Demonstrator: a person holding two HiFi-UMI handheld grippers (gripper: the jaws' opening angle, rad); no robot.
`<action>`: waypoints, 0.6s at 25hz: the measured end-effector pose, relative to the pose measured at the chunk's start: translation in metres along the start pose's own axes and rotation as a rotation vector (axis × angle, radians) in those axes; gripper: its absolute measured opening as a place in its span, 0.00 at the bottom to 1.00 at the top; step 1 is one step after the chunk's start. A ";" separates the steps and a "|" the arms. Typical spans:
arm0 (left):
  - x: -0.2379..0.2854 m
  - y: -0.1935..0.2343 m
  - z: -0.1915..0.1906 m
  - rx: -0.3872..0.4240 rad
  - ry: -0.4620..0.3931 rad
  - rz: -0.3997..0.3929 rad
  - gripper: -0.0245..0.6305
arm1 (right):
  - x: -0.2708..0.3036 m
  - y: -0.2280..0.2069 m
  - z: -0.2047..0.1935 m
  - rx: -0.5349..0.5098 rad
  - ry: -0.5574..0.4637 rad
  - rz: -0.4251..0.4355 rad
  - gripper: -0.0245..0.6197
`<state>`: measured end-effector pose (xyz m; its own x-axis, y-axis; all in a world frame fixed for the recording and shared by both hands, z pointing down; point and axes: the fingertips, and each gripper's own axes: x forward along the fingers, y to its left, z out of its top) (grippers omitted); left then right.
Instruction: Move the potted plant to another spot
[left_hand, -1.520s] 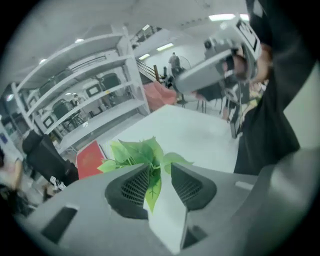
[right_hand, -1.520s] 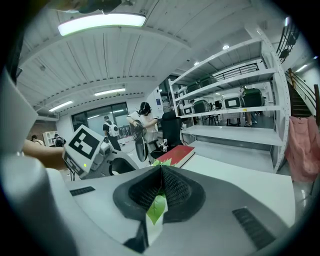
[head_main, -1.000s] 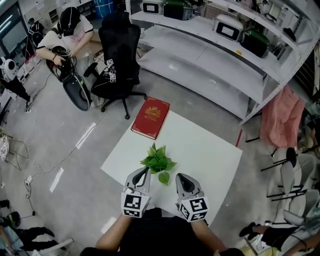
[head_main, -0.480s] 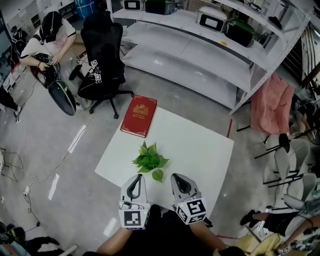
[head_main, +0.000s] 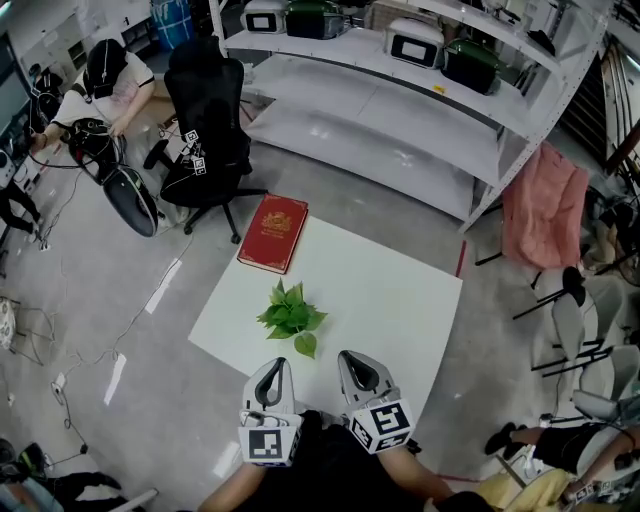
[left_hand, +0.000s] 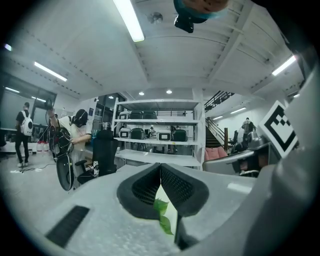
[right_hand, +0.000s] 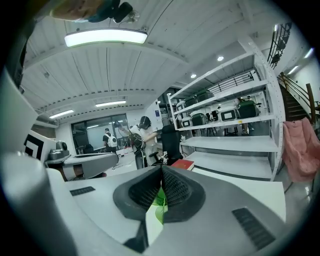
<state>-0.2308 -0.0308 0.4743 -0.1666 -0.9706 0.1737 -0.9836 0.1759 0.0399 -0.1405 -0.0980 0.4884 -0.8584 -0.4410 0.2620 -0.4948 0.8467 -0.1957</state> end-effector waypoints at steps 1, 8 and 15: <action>-0.003 -0.003 0.000 0.009 0.001 -0.004 0.07 | -0.003 0.001 0.001 0.000 -0.003 0.003 0.06; -0.019 -0.010 -0.006 0.015 0.010 0.023 0.07 | -0.021 0.007 -0.007 0.007 -0.009 0.018 0.06; -0.027 -0.017 -0.005 0.019 -0.001 0.025 0.07 | -0.030 0.013 -0.006 -0.006 -0.025 0.029 0.06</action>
<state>-0.2090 -0.0069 0.4734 -0.1910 -0.9661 0.1738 -0.9803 0.1968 0.0169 -0.1204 -0.0719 0.4833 -0.8757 -0.4233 0.2321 -0.4686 0.8611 -0.1975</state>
